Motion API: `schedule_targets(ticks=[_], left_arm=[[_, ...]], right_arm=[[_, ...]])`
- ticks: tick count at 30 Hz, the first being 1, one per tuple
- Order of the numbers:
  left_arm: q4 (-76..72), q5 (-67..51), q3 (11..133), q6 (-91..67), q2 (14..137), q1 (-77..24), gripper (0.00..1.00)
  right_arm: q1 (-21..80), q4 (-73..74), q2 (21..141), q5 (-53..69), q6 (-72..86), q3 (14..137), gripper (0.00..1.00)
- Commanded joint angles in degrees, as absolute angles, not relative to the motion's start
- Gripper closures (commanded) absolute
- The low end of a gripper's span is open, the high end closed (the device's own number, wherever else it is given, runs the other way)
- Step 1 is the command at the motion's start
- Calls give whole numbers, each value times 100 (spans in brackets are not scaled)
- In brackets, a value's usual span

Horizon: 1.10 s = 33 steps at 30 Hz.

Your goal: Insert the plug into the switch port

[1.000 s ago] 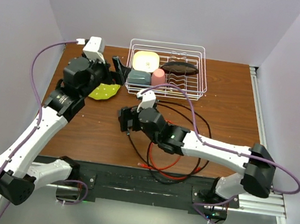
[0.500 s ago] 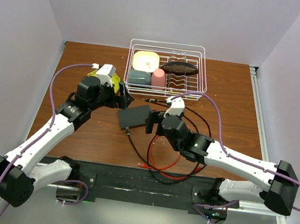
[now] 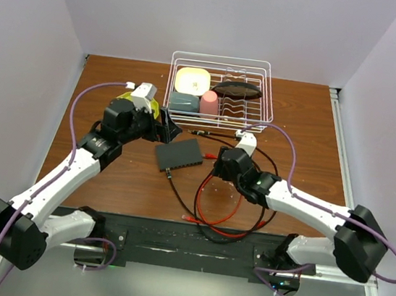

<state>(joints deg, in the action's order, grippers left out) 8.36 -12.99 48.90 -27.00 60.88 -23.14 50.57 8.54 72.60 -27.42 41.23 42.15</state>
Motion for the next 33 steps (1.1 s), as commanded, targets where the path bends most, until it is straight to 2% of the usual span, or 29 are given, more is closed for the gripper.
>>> schedule_targets(ticks=[1,6,10,14,21,33], left_arm=[[431,-1599,4931,-2839,6143,-2303,3],[554,-1670,5045,-2821,6223,-2294,4],[422,-1784,4966,-2874,6214,-2303,4],[580,-1740,5019,-2786,6223,-2303,4],[633,-1688,5028,-2698,6258,-2294,4],[712,-1635,5036,-2610,6231,-2294,4]], right_arm=[[4755,528,7610,-2181,4491,4192,44],[4509,238,8243,-1793,4561,4210,46],[4404,26,8586,-1618,4649,4210,51],[4307,26,8982,-1503,4684,4359,61],[4298,-141,9527,-1450,4790,4587,67],[4298,-123,9817,-1406,4816,4930,68]])
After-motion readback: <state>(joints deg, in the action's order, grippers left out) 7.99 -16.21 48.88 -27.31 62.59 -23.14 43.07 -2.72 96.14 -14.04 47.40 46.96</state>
